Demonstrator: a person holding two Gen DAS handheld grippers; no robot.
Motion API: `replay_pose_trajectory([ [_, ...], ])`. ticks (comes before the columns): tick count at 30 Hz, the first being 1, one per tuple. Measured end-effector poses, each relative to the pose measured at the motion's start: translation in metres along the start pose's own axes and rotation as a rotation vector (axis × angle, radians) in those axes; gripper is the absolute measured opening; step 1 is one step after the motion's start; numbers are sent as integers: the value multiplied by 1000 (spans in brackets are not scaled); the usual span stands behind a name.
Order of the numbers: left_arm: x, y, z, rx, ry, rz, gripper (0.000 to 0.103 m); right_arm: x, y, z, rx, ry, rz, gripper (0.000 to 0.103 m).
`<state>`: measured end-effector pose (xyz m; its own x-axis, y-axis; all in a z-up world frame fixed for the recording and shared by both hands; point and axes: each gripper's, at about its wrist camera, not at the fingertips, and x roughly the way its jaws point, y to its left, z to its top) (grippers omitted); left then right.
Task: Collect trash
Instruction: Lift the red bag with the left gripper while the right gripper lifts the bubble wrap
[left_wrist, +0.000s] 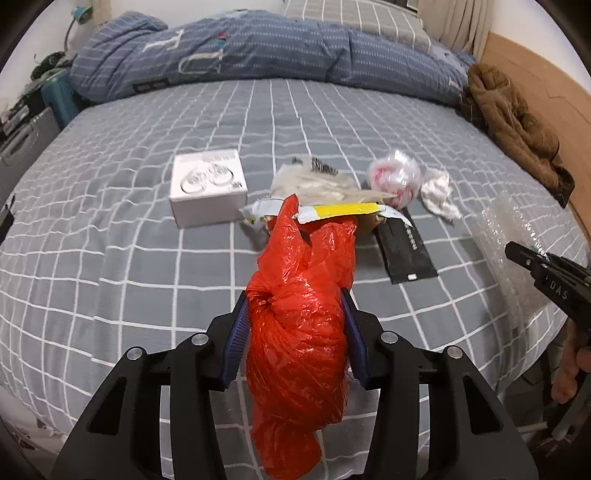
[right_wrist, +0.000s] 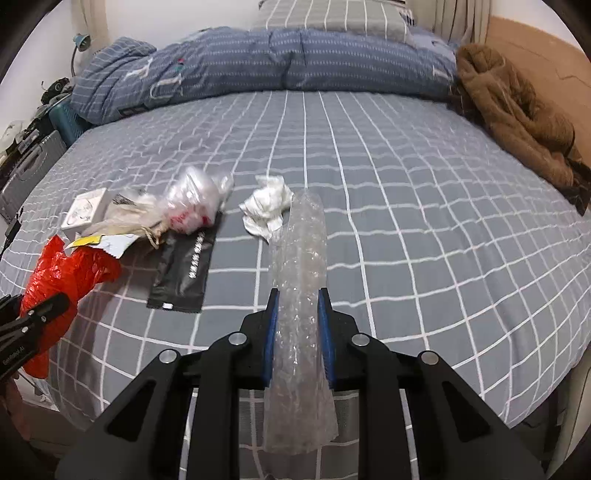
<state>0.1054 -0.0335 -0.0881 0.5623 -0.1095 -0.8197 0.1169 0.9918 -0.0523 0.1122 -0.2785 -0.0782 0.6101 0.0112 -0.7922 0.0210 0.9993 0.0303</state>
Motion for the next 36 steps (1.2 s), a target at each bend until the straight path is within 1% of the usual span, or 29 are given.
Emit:
replay_pose_trajectory([
  [5, -22, 2, 5, -5, -38, -10, 45, -18, 2, 4, -5, -47, 4, 19],
  [9, -40, -5, 6, 12, -71, -6, 45, -36, 7, 7, -20, -89, 5, 19],
  [13, -56, -11, 6, 12, -102, -14, 45, -51, 11, 9, -26, -123, 13, 19],
  [17, -66, -15, 5, 9, -120, -7, 45, -66, 17, 6, -30, -152, 20, 19],
  [28, -86, -13, -10, -27, -123, -12, 45, -98, 31, -9, -49, -187, 52, 19],
  [36, -89, -14, -29, -21, -102, -1, 45, -105, 31, -24, -43, -177, 55, 19],
])
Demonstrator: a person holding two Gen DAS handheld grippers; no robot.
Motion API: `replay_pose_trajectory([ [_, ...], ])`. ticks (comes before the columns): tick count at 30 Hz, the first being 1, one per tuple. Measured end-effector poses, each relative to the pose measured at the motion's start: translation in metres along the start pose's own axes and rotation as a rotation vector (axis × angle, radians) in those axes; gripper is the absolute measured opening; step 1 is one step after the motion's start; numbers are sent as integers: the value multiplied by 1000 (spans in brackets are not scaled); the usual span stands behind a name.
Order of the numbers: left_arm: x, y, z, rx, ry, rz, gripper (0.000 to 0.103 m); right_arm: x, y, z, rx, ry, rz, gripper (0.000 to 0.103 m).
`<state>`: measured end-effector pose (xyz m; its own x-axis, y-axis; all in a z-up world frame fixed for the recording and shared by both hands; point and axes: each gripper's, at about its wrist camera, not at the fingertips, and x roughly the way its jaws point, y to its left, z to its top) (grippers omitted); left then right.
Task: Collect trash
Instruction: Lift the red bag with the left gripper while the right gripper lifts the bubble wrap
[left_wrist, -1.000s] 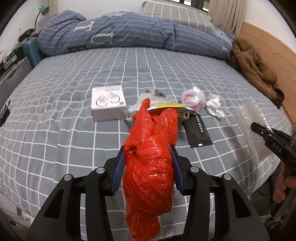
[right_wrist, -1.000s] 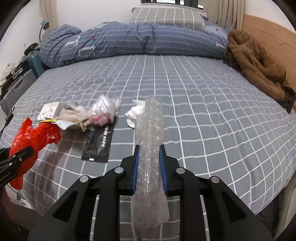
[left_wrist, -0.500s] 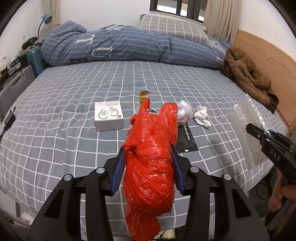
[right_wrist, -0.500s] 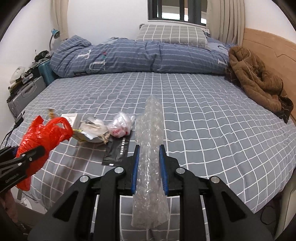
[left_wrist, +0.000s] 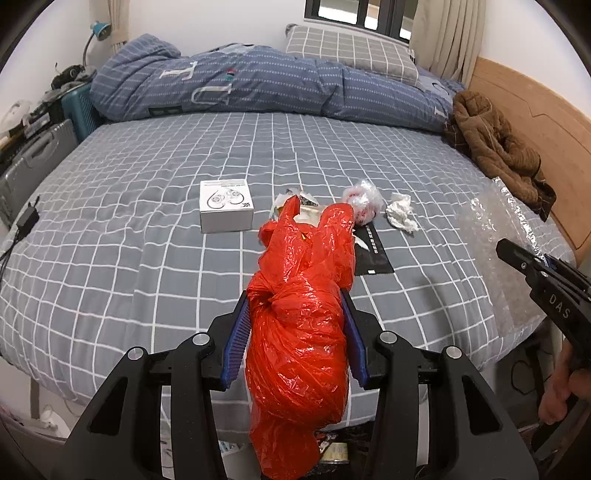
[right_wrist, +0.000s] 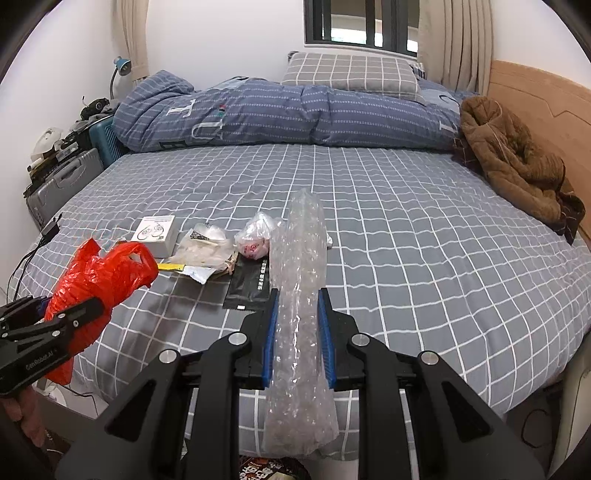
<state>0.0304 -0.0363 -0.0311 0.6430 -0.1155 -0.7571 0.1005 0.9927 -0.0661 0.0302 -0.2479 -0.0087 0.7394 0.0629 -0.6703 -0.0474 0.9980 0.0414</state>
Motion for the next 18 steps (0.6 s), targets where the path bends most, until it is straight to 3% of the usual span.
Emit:
replay_pose_trajectory([
  [18, -35, 1, -23, -17, -27, 6, 44, -38, 8, -19, 6, -26, 10, 19],
])
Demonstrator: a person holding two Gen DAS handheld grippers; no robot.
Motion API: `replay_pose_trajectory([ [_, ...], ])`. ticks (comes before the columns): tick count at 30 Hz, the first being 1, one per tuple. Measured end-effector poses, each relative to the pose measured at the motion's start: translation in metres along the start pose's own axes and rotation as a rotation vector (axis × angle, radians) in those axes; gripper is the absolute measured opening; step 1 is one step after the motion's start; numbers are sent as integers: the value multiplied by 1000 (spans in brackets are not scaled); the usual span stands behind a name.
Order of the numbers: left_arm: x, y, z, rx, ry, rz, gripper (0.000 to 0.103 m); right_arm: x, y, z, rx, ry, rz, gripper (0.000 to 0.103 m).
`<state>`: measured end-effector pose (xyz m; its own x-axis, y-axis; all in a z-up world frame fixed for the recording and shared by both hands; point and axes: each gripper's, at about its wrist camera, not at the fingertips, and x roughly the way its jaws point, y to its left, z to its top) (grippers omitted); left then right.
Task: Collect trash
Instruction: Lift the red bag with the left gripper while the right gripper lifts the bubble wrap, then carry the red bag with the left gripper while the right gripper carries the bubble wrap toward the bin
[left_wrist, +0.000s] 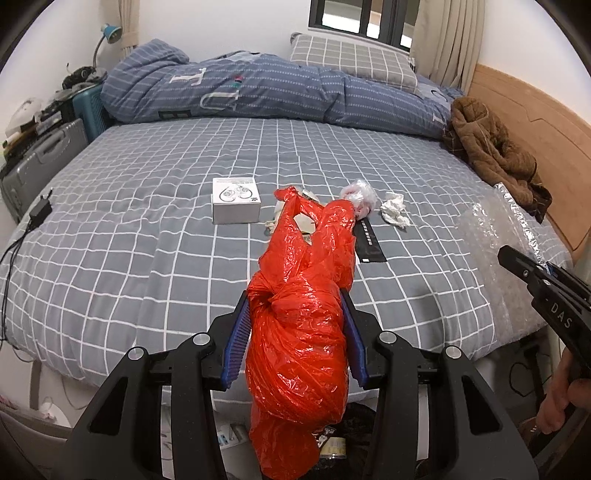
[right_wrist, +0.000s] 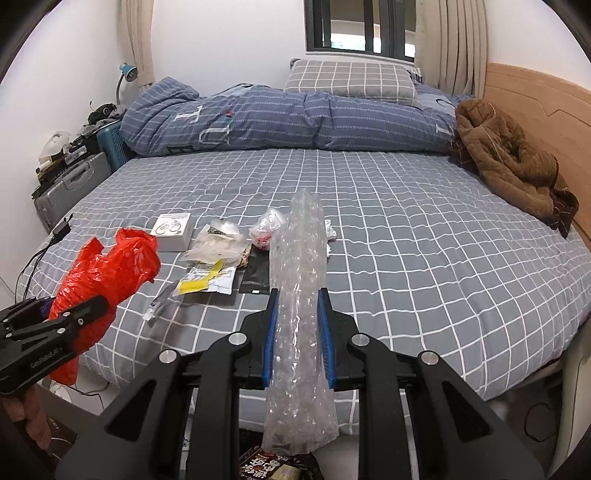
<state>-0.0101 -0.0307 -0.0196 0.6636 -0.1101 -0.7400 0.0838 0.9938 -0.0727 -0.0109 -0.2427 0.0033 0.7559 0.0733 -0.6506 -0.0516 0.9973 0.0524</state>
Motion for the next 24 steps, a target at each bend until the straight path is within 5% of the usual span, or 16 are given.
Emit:
replay_pose_trajectory([
  [24, -17, -12, -49, 11, 37, -18, 41, -34, 21, -50, -9, 36, 22, 19],
])
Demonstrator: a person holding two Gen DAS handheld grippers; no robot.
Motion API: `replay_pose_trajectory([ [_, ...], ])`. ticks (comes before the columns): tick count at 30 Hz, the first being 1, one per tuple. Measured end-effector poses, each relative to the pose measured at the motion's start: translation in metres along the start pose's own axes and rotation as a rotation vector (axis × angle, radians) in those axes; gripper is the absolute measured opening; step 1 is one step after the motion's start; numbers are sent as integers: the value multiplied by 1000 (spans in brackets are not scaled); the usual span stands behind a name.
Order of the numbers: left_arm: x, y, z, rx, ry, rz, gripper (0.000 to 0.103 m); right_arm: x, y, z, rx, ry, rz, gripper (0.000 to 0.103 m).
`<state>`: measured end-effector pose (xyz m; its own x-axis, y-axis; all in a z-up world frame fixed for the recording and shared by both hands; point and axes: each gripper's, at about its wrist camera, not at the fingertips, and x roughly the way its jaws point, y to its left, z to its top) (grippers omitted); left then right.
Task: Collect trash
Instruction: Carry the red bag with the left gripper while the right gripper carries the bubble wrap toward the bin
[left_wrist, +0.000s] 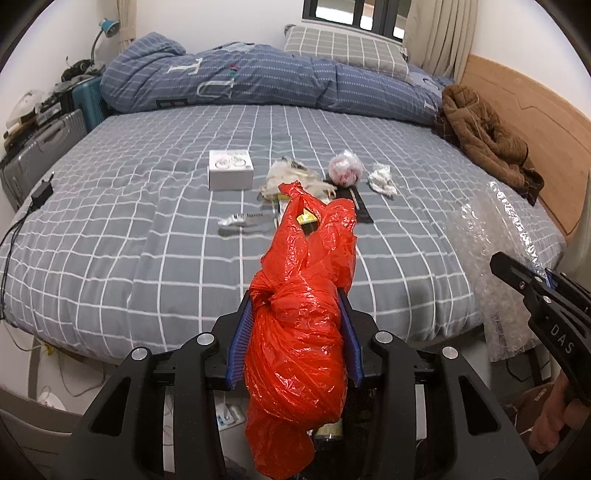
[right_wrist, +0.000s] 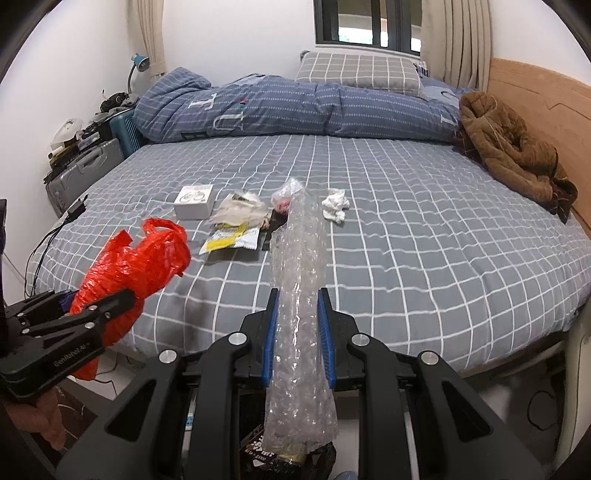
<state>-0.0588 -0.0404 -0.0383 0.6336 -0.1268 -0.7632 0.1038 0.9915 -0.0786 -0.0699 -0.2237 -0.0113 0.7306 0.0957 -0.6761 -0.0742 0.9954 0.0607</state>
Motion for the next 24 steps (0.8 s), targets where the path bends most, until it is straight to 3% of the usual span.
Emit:
replay_pose_trajectory([
  [24, 15, -11, -53, -6, 113, -20, 41, 7, 17, -64, 12, 142, 27, 19],
])
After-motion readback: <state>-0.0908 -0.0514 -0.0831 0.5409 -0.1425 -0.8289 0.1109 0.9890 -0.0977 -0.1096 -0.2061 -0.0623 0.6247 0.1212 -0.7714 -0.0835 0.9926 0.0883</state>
